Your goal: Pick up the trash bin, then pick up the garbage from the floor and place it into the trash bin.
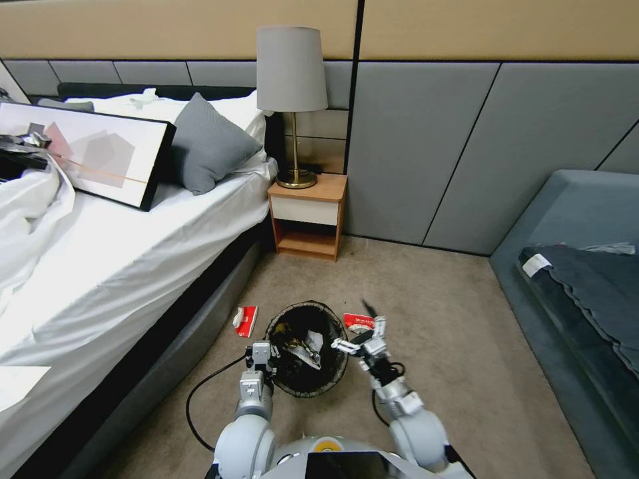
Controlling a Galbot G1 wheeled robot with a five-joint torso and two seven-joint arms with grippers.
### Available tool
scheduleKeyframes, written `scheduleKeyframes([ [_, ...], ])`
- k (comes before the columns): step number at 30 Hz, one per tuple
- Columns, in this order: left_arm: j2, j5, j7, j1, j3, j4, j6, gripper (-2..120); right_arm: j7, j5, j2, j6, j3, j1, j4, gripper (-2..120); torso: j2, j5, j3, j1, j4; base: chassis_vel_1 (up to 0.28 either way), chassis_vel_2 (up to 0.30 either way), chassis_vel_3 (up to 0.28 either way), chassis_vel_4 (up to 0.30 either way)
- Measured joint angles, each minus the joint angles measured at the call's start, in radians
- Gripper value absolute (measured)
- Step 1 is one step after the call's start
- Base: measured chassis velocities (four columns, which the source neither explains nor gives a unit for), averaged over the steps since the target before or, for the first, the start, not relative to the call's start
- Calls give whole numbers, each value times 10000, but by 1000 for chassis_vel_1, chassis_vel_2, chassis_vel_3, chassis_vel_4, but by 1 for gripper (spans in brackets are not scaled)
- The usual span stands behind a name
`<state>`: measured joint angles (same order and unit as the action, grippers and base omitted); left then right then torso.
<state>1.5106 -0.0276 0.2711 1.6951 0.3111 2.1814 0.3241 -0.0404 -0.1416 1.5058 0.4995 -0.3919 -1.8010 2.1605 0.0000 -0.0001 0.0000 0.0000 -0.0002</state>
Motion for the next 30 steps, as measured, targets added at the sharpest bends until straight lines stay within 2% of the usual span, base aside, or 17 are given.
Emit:
scheduleKeyframes([
  [7,-25,26,7,-9,6,93,-4,1,405,43,388,320,-350,-272,-322,100,0,1,0,0,2,0,0,0,0],
  [17,-43,66,15,47,59,211,-5,1,420,392,358,-33,-583,249,-560,100,0,1,0,-1,2,0,0,0,0],
  [20,-40,67,17,48,63,217,-5,1,422,625,267,-299,-712,555,-629,100,0,0,0,1,1,0,0,0,0],
  [30,-21,44,18,76,69,265,12,1,525,1925,-545,-2476,-799,3070,-1530,100,0,1,1,0,3,0,0,0,0],
])
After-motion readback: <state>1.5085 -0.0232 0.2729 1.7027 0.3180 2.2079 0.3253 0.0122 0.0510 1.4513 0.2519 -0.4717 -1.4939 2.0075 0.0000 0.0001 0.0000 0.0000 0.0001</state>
